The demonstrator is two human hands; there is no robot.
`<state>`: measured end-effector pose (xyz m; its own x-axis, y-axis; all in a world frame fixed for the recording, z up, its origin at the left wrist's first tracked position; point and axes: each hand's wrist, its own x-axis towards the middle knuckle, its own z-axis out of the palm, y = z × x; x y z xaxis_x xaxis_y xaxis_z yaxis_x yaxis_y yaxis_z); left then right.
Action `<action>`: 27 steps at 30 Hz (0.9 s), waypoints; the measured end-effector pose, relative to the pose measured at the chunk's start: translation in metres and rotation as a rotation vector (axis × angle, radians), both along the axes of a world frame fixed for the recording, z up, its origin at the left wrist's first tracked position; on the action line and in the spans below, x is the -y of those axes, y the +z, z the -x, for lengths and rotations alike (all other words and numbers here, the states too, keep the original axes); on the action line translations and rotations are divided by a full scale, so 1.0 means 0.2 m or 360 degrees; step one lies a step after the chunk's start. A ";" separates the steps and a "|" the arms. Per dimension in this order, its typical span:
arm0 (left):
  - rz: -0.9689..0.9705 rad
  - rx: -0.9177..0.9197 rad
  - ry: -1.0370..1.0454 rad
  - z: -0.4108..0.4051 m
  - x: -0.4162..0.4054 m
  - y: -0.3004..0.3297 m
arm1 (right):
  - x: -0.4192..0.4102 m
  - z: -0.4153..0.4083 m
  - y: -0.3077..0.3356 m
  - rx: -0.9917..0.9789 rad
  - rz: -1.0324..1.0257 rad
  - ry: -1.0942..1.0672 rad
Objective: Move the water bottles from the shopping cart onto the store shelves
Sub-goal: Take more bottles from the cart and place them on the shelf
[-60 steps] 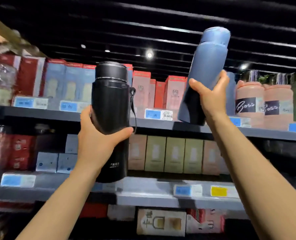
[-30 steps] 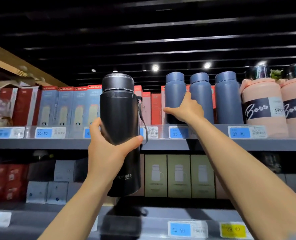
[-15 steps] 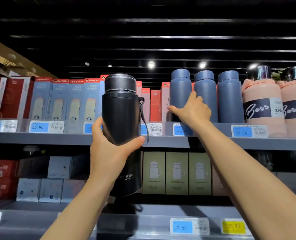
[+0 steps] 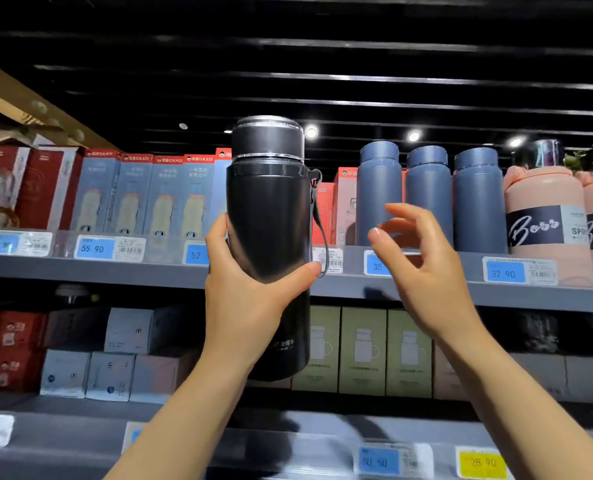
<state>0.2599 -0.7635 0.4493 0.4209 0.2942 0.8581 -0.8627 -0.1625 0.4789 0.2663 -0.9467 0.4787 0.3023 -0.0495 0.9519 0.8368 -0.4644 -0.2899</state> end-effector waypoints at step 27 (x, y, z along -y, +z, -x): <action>-0.0811 0.0364 0.0645 -0.23 -0.13 0.01 | -0.16 0.11 0.46 0.0033 -0.0472 0.0157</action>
